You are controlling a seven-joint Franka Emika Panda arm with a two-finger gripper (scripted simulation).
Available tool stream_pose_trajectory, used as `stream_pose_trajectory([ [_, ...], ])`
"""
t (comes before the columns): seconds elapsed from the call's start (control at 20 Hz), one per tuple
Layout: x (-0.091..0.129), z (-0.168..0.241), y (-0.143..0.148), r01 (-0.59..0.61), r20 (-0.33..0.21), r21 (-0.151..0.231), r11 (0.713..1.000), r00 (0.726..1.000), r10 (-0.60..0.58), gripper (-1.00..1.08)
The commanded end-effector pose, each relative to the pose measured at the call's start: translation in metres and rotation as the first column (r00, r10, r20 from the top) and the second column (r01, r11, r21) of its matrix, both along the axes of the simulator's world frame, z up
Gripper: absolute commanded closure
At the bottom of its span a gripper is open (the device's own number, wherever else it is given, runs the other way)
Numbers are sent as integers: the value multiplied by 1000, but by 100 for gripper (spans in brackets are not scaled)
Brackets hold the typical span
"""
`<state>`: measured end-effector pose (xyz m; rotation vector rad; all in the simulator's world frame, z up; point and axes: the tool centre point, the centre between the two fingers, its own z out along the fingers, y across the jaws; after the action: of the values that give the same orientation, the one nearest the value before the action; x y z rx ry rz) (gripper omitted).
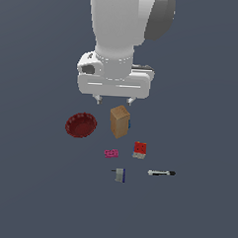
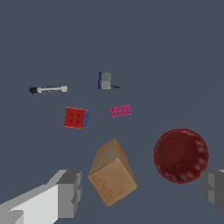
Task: Pick up a designated object from a clutter of objects.
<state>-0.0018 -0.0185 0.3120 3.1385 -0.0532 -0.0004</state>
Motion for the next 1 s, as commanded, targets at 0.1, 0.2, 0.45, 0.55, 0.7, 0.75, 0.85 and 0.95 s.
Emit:
stream_pose_trajectory([
  [0.1, 0, 1, 0, -3, 1, 0, 1000, 1000, 3, -92],
  [0.2, 1, 3, 0, -11, 2, 0, 1000, 1000, 11, -92],
  [0.45, 3, 9, 1, -25, 7, 0, 1000, 1000, 25, -92],
  [0.55, 3, 10, 1, -22, 7, 1, 1000, 1000, 22, -92],
  [0.7, 3, 9, 1, -25, 7, 0, 1000, 1000, 25, -92],
  [0.75, 4, 9, 1, -29, 7, 0, 1000, 1000, 29, -92],
  [0.85, 5, 7, 1, -40, 7, -1, 999, 999, 40, -92],
  [0.95, 7, 5, 1, -57, 6, -3, 998, 998, 57, -92],
])
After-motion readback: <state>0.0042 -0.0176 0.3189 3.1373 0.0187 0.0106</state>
